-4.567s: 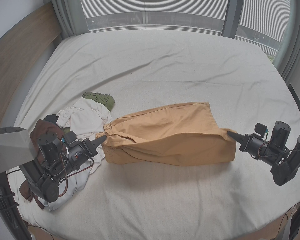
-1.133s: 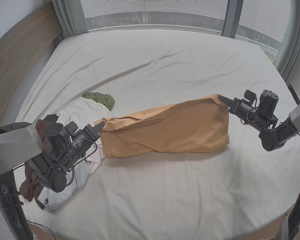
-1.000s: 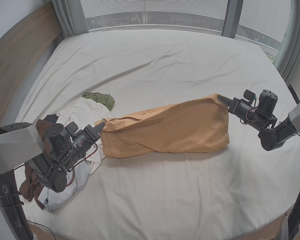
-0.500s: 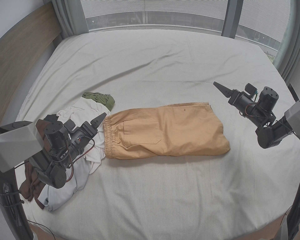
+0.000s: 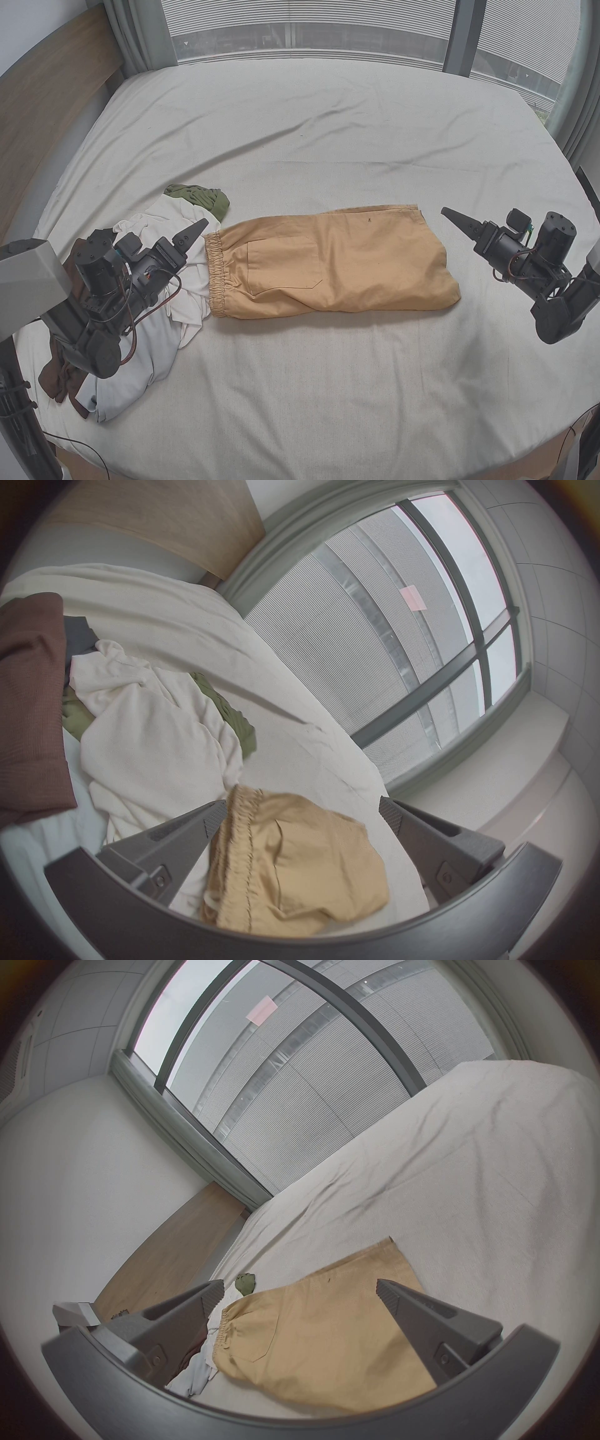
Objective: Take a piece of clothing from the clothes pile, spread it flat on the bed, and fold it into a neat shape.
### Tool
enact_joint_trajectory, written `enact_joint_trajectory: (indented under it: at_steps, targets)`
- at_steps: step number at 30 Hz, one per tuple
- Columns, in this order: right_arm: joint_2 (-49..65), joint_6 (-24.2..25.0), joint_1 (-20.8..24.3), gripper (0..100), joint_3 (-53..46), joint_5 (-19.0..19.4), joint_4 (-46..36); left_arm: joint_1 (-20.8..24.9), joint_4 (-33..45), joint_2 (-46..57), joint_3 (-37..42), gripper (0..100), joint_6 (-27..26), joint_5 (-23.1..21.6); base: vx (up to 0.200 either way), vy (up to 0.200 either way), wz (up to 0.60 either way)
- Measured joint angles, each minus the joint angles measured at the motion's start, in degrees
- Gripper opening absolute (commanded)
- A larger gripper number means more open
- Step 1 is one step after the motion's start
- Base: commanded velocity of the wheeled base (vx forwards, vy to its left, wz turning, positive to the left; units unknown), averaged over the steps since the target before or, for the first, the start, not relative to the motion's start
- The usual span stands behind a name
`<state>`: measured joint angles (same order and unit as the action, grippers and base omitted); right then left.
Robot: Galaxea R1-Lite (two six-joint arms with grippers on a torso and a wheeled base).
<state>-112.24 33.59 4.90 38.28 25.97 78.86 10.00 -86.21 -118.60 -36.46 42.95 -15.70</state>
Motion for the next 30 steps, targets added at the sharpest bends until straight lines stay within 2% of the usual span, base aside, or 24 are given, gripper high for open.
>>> enact_joint_trajectory:
  at_steps: [3,10,16,21,30]
  targets:
    - [1.1,0.4,-0.2,100,-2.3,0.0,0.0,-0.1,-0.2,1.9,3.0,100,-1.9,-2.5,0.000,0.000,0.00]
    - [1.6,0.1,-0.6,100,-5.3,0.0,-3.3,1.3,-0.4,3.7,8.0,100,-10.3,-4.0,0.000,0.000,0.00]
    - [2.2,-2.5,-0.5,100,-8.9,-0.3,-11.7,3.3,-1.7,3.9,10.3,100,-11.8,-4.1,0.000,0.000,0.00]
    - [2.9,-6.9,-0.5,100,-11.3,-0.9,-16.3,3.9,-2.1,4.0,11.0,100,-11.9,-4.1,0.000,0.000,0.00]
    - [2.6,-7.1,-0.1,100,-12.1,-2.9,-21.3,4.8,-2.1,3.2,11.9,100,-13.2,-4.0,0.000,0.000,0.00]
